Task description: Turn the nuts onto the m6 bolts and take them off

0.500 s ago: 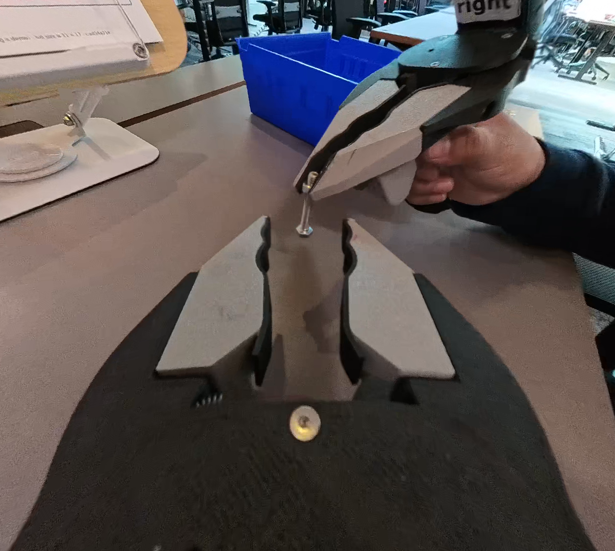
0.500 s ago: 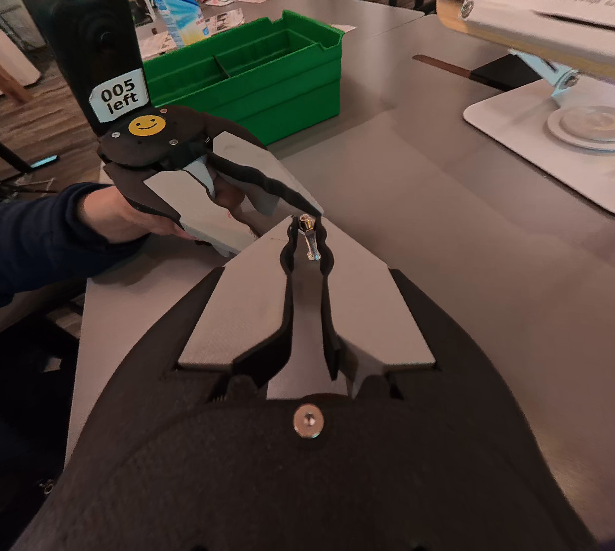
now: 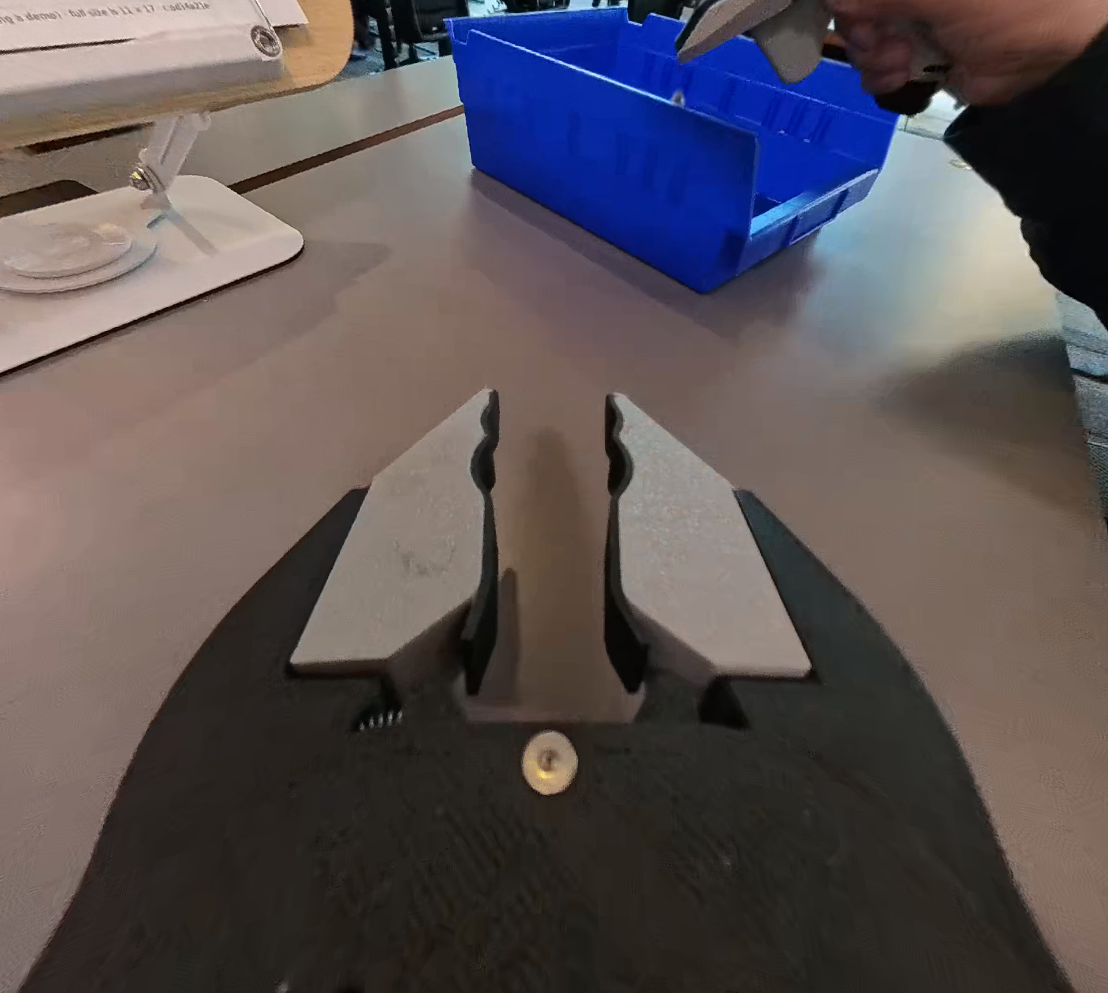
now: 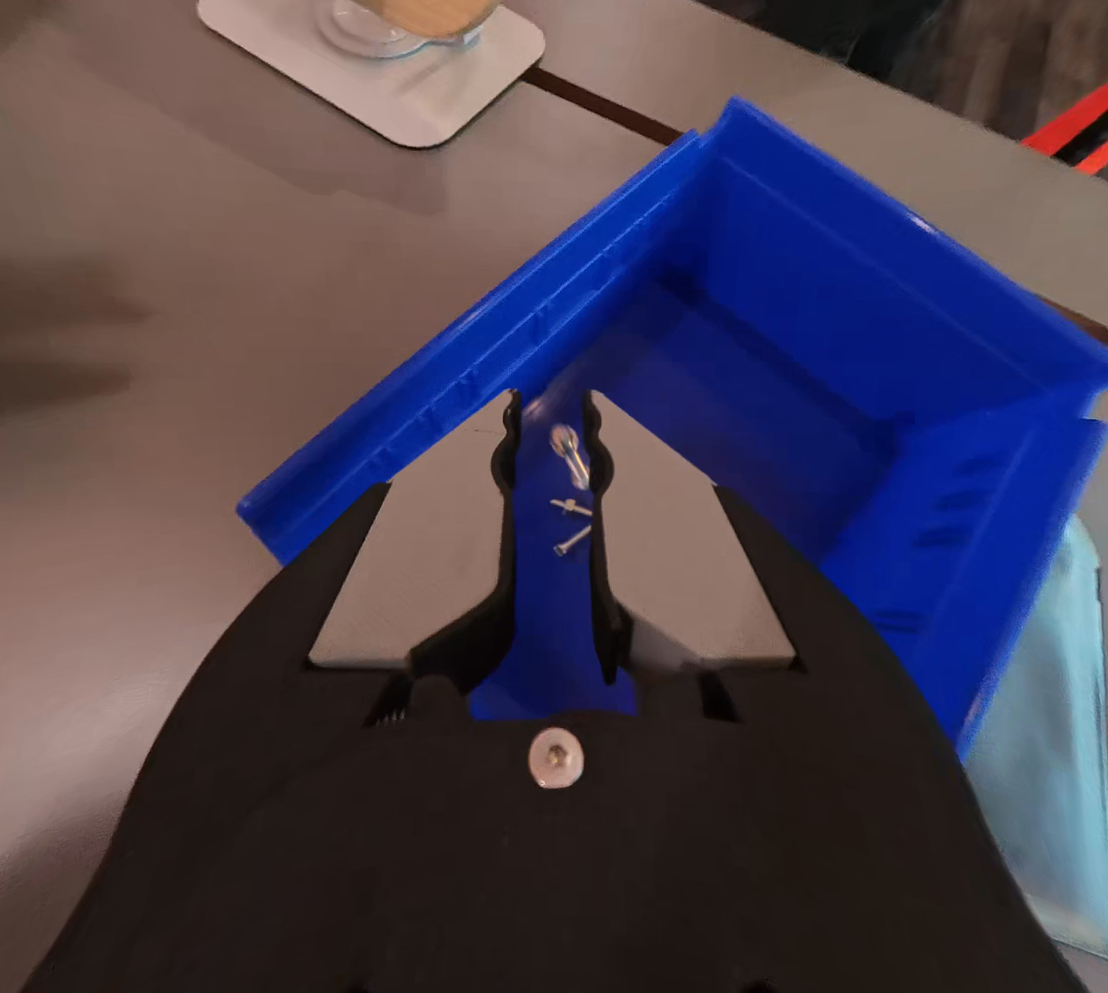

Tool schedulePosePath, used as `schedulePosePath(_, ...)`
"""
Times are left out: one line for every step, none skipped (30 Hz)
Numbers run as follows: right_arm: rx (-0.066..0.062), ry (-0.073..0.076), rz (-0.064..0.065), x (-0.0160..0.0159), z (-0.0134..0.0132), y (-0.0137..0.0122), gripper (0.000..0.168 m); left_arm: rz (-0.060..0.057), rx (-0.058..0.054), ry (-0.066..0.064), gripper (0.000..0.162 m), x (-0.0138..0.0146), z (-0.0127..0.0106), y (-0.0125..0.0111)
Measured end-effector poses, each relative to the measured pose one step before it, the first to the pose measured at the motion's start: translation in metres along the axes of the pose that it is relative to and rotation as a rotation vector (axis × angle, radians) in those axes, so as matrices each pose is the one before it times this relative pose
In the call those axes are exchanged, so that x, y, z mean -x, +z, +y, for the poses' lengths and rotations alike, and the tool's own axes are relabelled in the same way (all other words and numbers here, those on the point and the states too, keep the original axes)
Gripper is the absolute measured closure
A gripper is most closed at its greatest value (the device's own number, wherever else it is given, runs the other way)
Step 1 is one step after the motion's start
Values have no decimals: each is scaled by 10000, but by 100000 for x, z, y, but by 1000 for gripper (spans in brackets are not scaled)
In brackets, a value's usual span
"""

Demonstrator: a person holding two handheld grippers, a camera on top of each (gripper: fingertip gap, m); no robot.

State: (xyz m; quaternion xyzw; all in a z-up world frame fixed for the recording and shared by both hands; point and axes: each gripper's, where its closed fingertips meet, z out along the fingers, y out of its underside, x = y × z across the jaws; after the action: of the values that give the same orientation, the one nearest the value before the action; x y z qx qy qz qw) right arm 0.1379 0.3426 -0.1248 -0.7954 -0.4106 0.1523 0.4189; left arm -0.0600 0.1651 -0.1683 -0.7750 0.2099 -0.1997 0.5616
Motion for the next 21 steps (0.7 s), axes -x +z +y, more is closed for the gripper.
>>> schedulePosePath(-350, -56, 16, -9, -481, -402, 150, -14, 32, 5, 128, 12, 40, 33)
schedulePosePath(-470, -40, -139, 465, -812, -559, 150, -1, -19, -26, 129, 25, -22, -14)
schedulePosePath(-457, -18, -203, 664, -884, -498, 151, -9, -29, -58, 129, 77, -42, -40)
schedulePosePath(-308, -6, -199, 702, -705, -306, 151, 11, -31, -78, 129, 64, -40, -30)
schedulePosePath(-128, -19, -202, 771, -429, -111, 150, 12, -26, -88, 129, 77, -25, -35)
schedulePosePath(-36, -62, -247, 942, -230, 42, 150, 9, -27, -76, 130, 67, -27, -31)
schedulePosePath(-18, -69, -307, 1173, -118, 174, 148, 22, -21, -48, 130, 25, -25, -32)
schedulePosePath(-57, -91, -397, 1476, -84, 299, 147, 35, -4, -13, 130, -33, -3, -14)
schedulePosePath(-46, -88, -507, 1760, 15, 457, 146, 10, 20, 12, 130, -22, 27, -3)
schedulePosePath(-58, -31, -600, 1978, 62, 627, 145, -4, 38, 40, 130, -40, 57, 26)
schedulePosePath(-125, -23, -687, 2163, 33, 782, 143, 16, 61, 68, 129, -104, 77, 32)
schedulePosePath(-163, -70, -687, 2186, 32, 915, 141, 57, 97, 72, 129, -194, 145, 63)
schedulePosePath(-121, -130, -530, 1915, 146, 1047, 138, 141, 147, 46, 128, -332, 213, 95)
schedulePosePath(-40, -201, -321, 1494, 280, 1105, 135, 181, 176, -20, 125, -397, 260, 93)
schedulePosePath(-26, -282, -148, 1094, 298, 1082, 134, 201, 142, -61, 124, -437, 219, 86)
schedulePosePath(-32, -300, 65, 617, 310, 996, 134, 222, 75, -71, 124, -505, 124, 56)
schedulePosePath(24, -254, 202, 271, 428, 898, 134, 157, 23, -89, 124, -453, 77, -18)
schedulePosePath(156, -211, 152, 260, 563, 746, 134, 55, -11, -106, 124, -368, 63, -119)
schedulePosePath(191, -187, -20, 511, 556, 575, 134, 107, -10, -102, 124, -542, 91, -228)
schedulePosePath(157, -228, -93, 593, 475, 397, 134, 202, 47, -75, 123, -751, 111, -375)
schedulePosePath(139, -286, 44, 313, 463, 242, 134, 121, 63, -7, 123, -715, 34, -557)
